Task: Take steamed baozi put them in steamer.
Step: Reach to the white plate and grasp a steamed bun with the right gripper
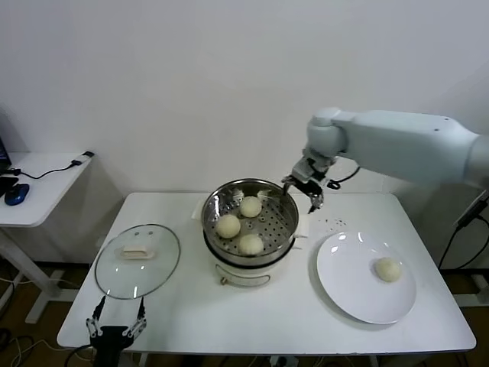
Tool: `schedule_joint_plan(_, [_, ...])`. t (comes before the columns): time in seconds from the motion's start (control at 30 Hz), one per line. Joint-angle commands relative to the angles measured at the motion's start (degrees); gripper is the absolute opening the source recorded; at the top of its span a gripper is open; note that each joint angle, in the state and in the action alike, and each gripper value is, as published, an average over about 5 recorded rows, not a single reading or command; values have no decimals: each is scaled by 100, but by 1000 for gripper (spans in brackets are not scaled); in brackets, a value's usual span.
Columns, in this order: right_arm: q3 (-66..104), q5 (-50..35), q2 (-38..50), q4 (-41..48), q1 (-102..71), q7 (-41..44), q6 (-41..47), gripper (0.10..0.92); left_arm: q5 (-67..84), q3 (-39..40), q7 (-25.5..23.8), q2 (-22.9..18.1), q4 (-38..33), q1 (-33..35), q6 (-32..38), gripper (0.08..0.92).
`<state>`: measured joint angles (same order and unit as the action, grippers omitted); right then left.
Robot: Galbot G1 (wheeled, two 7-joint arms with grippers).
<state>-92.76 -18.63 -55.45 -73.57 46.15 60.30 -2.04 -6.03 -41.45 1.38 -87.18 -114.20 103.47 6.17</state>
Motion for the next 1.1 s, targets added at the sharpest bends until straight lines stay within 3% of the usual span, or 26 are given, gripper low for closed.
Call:
schedule_joint_plan(0.03, [-87, -938, 1753, -12, -391, 72, 1775, 823, 7, -4, 6, -3, 4, -10, -4, 823])
schedule_joint_plan(0.43, [1577, 790, 2467, 589, -2734, 243, 1555, 823, 8, -25, 6, -19, -31, -12, -3, 823])
schedule_joint_plan(1.1, [3222, 1380, 2052, 1756, -4290, 127, 1230, 823, -47, -55, 21, -41, 63, -22, -22, 823])
